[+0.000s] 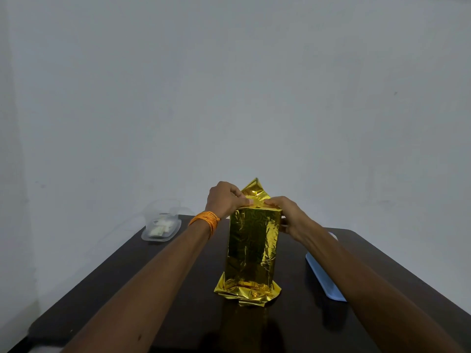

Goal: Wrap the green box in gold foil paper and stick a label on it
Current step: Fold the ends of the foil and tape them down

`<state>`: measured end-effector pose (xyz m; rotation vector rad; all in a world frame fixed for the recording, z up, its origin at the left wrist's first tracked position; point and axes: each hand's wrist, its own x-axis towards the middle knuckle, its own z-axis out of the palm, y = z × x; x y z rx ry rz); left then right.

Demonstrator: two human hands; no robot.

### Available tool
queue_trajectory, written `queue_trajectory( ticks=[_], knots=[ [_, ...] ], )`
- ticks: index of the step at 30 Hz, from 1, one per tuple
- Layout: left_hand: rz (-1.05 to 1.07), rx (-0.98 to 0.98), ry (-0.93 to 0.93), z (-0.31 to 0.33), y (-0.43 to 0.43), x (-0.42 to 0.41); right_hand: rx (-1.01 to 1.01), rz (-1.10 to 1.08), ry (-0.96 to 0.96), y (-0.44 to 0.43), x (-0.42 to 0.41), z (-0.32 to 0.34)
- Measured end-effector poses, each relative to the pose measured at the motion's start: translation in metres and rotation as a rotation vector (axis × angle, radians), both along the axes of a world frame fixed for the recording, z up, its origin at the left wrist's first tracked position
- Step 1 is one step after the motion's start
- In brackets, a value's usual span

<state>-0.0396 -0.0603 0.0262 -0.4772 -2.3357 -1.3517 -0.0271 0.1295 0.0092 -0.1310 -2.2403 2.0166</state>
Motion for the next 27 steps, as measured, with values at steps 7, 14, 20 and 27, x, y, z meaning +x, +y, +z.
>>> queue_trajectory(
  ticks=[7, 14, 20, 27],
  knots=[
    [-0.073, 0.306, -0.180, -0.011, -0.007, -0.004, -0.129, -0.041, 0.029, 0.023, 0.017, -0.007],
    [0.080, 0.173, 0.114, -0.001, 0.002, 0.015, -0.043, -0.229, 0.069, 0.078, 0.043, -0.015],
    [0.278, 0.078, 0.487, 0.018, 0.050, 0.040, 0.108, -0.330, 0.121, 0.123, 0.060, -0.030],
    [-0.020, -0.082, 0.457, -0.007, 0.143, 0.059, 0.432, -0.452, 0.021, 0.163, 0.081, -0.055]
  ],
)
